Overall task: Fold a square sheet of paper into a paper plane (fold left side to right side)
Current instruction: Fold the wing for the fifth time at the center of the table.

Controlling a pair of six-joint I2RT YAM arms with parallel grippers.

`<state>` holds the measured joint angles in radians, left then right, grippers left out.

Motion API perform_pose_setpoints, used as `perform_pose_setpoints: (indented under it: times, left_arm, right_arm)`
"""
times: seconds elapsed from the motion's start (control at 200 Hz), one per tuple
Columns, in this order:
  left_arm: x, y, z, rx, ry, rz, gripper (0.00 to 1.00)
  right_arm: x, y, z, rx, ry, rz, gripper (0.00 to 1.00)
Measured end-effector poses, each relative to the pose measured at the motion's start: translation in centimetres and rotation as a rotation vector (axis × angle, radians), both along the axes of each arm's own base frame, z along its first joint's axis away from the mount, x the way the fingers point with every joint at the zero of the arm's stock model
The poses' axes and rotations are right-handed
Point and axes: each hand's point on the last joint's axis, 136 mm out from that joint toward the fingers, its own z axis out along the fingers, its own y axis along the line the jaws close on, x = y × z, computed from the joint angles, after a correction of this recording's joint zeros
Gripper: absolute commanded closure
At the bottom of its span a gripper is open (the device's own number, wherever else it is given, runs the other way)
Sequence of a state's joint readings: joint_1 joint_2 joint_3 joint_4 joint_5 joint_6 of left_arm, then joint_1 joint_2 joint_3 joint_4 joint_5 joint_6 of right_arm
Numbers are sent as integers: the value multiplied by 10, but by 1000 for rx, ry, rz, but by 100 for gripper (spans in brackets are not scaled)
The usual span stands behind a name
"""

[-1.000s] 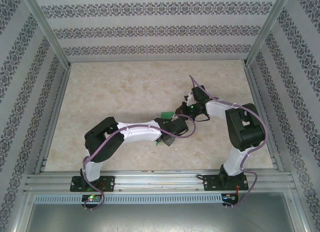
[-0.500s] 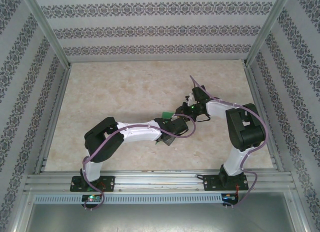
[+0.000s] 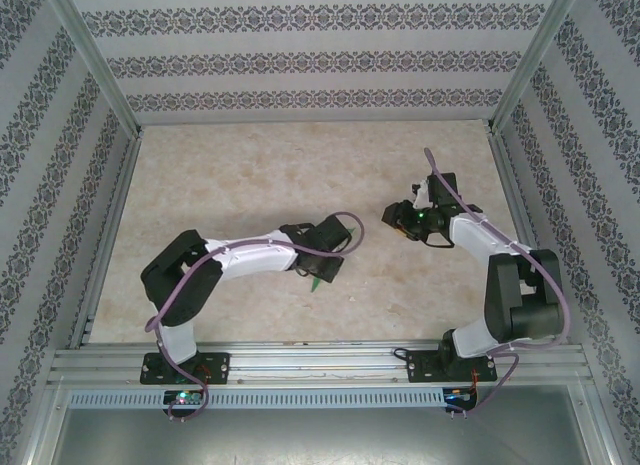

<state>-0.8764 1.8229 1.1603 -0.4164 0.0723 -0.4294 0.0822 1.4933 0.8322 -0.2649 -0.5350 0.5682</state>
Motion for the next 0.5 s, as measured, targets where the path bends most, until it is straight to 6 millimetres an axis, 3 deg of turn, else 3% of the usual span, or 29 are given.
perform_pose_setpoints:
  times: [0.245, 0.5]
  left_arm:
    - [-4, -2, -7, -245, 123, 109, 100]
    - [-7, -8, -5, -451, 182, 176, 100]
  right_arm:
    - [-16, 7, -16, 22, 4, 46, 52]
    - [-25, 37, -16, 68, -39, 145, 52]
